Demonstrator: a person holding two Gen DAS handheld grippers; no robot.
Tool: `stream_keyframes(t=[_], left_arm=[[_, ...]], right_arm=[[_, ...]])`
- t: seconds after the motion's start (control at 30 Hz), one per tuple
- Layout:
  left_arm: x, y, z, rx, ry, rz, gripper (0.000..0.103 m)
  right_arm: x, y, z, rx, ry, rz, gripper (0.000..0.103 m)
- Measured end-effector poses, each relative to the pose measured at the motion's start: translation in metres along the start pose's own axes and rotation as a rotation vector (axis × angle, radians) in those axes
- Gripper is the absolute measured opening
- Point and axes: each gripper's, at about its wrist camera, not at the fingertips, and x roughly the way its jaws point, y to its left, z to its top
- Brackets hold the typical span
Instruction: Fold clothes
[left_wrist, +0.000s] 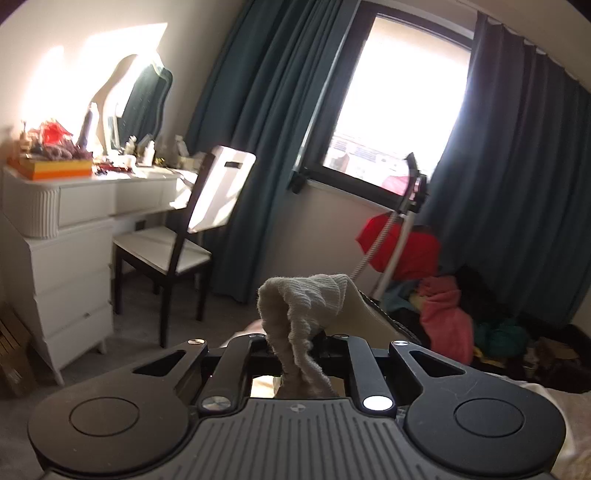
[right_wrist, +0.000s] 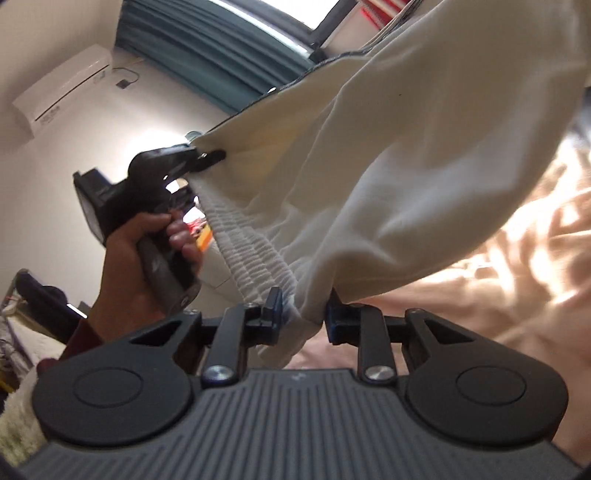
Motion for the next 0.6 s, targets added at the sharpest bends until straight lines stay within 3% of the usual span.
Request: stream_keyframes(t=[0.1, 0.17, 0.3, 0.47, 0.53, 0.6], left_arm=[[0.042, 0.017, 0.018, 0.072, -0.002, 0.13, 0.014], [0.078, 0.034, 0.013, 0.089, 0.065, 0.164, 0.014], [0.132, 0.057, -0.027, 0.101, 0.179, 0.179, 0.016], [0.148, 0.074, -0.044, 0.088, 0.247, 0.178, 0.026], [0.141, 0.077, -0.043, 0.11, 0.251, 0.166, 0.047], [0.124, 0.069, -0.04, 0.129, 0.234, 0.17, 0.07]], right_arm=[[0.059, 0.011, -0.002, 0.013, 0.049, 0.061, 0.026], [0.091, 0.008, -0.004, 0.0, 0.087, 0.038, 0.026], [0.132, -0.009, -0.008, -0.007, 0.194, -0.032, 0.026], [0.14, -0.01, 0.002, -0.04, 0.271, -0.04, 0.029], [0.14, -0.004, 0.007, -0.063, 0.309, -0.043, 0.033], [0.133, 0.006, 0.015, -0.121, 0.322, -0.07, 0.051]])
